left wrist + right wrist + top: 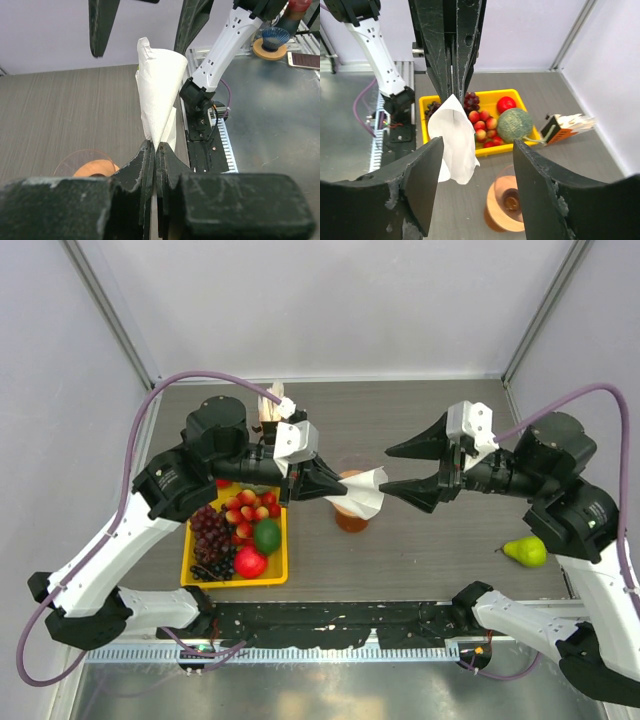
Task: Place the coffee filter in the dripper
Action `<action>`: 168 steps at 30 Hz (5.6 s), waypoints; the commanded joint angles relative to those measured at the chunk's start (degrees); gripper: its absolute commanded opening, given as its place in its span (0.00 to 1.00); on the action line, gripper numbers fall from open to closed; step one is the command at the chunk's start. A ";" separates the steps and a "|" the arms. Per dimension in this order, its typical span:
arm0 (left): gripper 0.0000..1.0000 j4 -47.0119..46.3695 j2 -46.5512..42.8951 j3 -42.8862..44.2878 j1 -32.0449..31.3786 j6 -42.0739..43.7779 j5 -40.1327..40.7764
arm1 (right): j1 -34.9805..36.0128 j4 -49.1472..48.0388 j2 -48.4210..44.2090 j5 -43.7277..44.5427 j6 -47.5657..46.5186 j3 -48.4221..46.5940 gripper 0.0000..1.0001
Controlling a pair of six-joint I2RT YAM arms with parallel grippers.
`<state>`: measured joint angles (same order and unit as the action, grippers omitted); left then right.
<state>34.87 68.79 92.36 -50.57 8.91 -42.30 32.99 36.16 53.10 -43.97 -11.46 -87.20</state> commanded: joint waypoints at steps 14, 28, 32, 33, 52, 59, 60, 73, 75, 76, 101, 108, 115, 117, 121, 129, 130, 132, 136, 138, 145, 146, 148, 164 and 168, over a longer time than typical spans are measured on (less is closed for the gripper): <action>0.08 -4.64 2.40 2.56 1.61 -6.09 -8.76 | 8.49 6.38 8.07 3.53 -3.57 -11.76 0.99; 0.06 -4.64 -0.77 -0.95 1.61 -3.37 -6.83 | 9.63 6.64 9.12 4.68 -4.45 -12.12 0.06; 0.16 -3.76 -0.94 -0.86 1.70 -2.84 -5.78 | 9.55 6.29 9.30 4.15 -3.92 -12.56 0.05; 0.22 -3.59 -0.86 -0.86 1.70 -3.02 -5.16 | 9.63 6.29 9.21 3.98 -3.83 -12.47 0.05; 0.00 -10.57 1.44 1.97 3.71 -14.77 -5.93 | 8.67 5.76 12.11 5.55 0.47 -18.00 0.29; 0.00 -36.60 0.37 -2.98 12.85 -37.96 -12.09 | 0.68 5.15 10.98 2.31 6.97 -21.53 0.93; 0.00 -39.07 0.72 -2.19 13.73 -40.96 -12.45 | 0.41 4.36 10.45 1.44 7.33 -20.83 0.94; 0.00 -50.95 5.03 4.94 15.23 -51.62 -16.32 | 0.49 -13.30 5.61 1.34 16.55 -6.94 0.96; 0.00 -51.57 4.86 4.94 15.15 -51.80 -17.02 | 0.49 -14.27 6.05 1.25 17.26 -6.76 0.96; 0.00 -51.66 4.68 4.50 15.23 -51.80 -16.85 | 0.49 -14.54 5.96 1.16 16.83 -6.67 0.96; 0.00 -51.22 5.65 7.14 15.23 -51.89 -17.29 | 0.14 -24.37 8.07 -2.44 22.27 -4.82 1.00; 0.00 -52.54 5.91 7.14 15.23 -52.15 -15.71 | 1.81 -24.65 8.07 -3.23 22.54 -3.16 0.63; 0.00 -52.28 6.53 7.14 16.20 -52.06 -14.39 | 1.90 -23.07 7.46 -3.15 20.87 -3.24 0.27; 0.00 -51.84 6.44 6.70 16.46 -51.89 -13.60 | 1.90 -22.37 7.10 -2.71 19.99 -3.15 0.22; 0.00 -51.57 6.35 5.82 17.25 -51.80 -12.45 | 1.90 -20.70 6.58 -2.44 18.76 -2.98 0.11; 0.29 -50.87 6.44 5.47 17.43 -51.89 -12.98 | 1.90 -19.99 7.19 -1.74 19.20 -3.33 0.05; 0.38 -50.61 6.27 5.20 17.43 -51.62 -13.24 | 1.90 -19.90 7.19 -1.74 19.11 -3.42 0.05; 0.52 -49.73 5.83 4.77 17.43 -50.66 -13.77 | 1.81 -19.38 7.28 -1.74 18.85 -3.50 0.05; 0.59 -47.54 5.30 4.15 17.34 -48.37 -14.30 | 1.81 -17.88 7.37 -2.35 18.14 -3.07 0.05; 0.56 -46.57 5.38 4.15 17.34 -48.28 -14.56 | 1.99 -17.88 7.28 -2.61 18.06 -2.63 0.05; 0.15 -49.10 6.09 3.36 17.26 -51.61 -16.84 | 2.25 -15.78 7.19 -2.62 16.39 -2.45 0.05; 0.05 -49.72 6.09 3.10 17.26 -52.67 -17.28 | 2.34 -15.60 7.10 -2.62 16.12 -2.45 0.05; 0.00 -51.12 6.18 2.66 17.26 -54.77 -18.68 | 2.16 -14.72 7.54 -2.44 17.69 -3.93 0.08; 0.00 -52.80 5.30 -1.30 17.52 -55.93 -24.93 | -0.56 6.38 9.48 -0.34 12.08 -21.35 0.52; 0.00 -52.89 5.03 -1.48 17.08 -55.84 -25.37 | -0.82 5.33 9.39 0.63 12.34 -20.12 0.39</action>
<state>-15.16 74.30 89.65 -33.17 -46.11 -66.08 32.73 42.02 61.36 -45.63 1.02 -108.42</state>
